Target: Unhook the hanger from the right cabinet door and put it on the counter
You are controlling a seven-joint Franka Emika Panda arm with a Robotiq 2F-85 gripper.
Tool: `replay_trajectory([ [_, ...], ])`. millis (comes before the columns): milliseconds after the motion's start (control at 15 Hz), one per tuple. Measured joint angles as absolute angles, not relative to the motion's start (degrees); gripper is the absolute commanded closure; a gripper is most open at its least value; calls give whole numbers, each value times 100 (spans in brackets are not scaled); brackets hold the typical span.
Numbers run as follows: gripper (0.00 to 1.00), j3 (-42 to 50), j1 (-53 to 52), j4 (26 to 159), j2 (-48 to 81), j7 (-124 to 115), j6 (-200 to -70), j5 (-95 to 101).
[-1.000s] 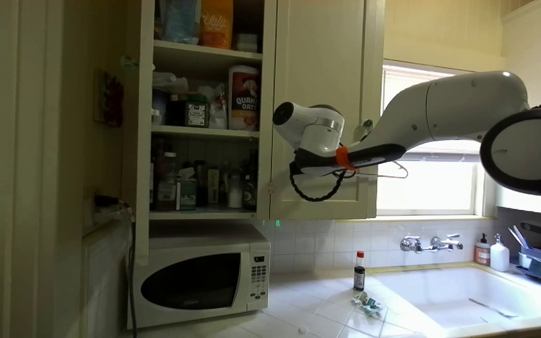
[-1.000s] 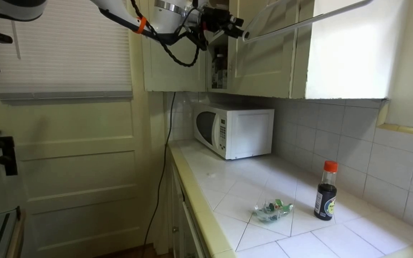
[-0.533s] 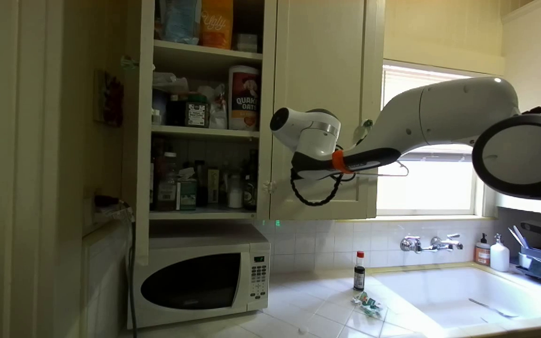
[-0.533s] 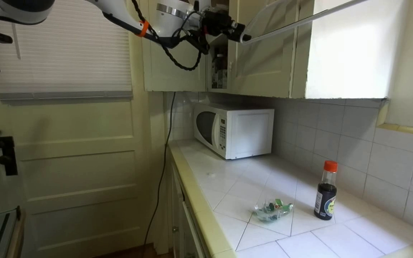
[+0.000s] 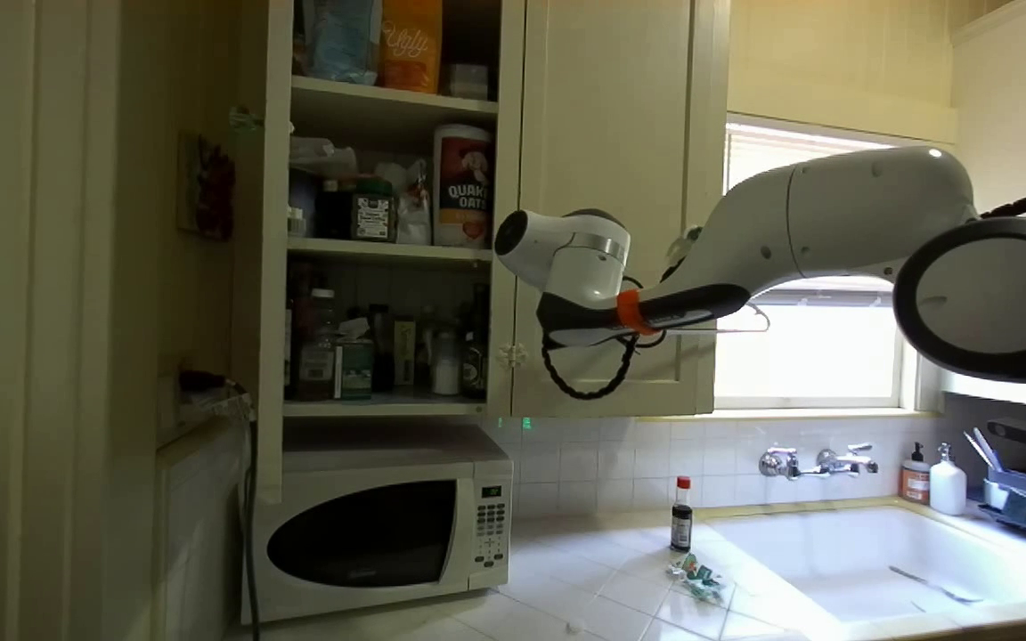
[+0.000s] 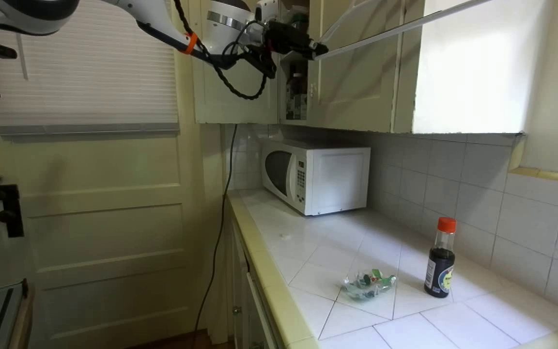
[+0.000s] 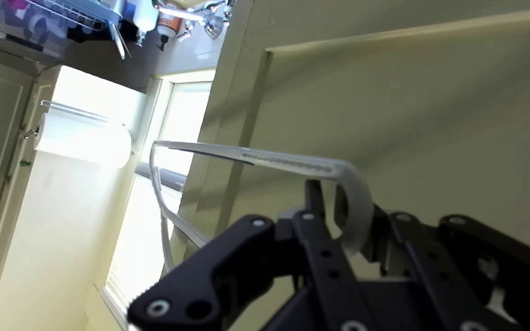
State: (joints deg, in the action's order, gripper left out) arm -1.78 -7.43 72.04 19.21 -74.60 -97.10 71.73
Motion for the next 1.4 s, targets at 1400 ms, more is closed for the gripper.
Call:
replay_trajectory([
  [1400, 98, -179, -758, 8402, -51, -8913, -7248, 7635],
])
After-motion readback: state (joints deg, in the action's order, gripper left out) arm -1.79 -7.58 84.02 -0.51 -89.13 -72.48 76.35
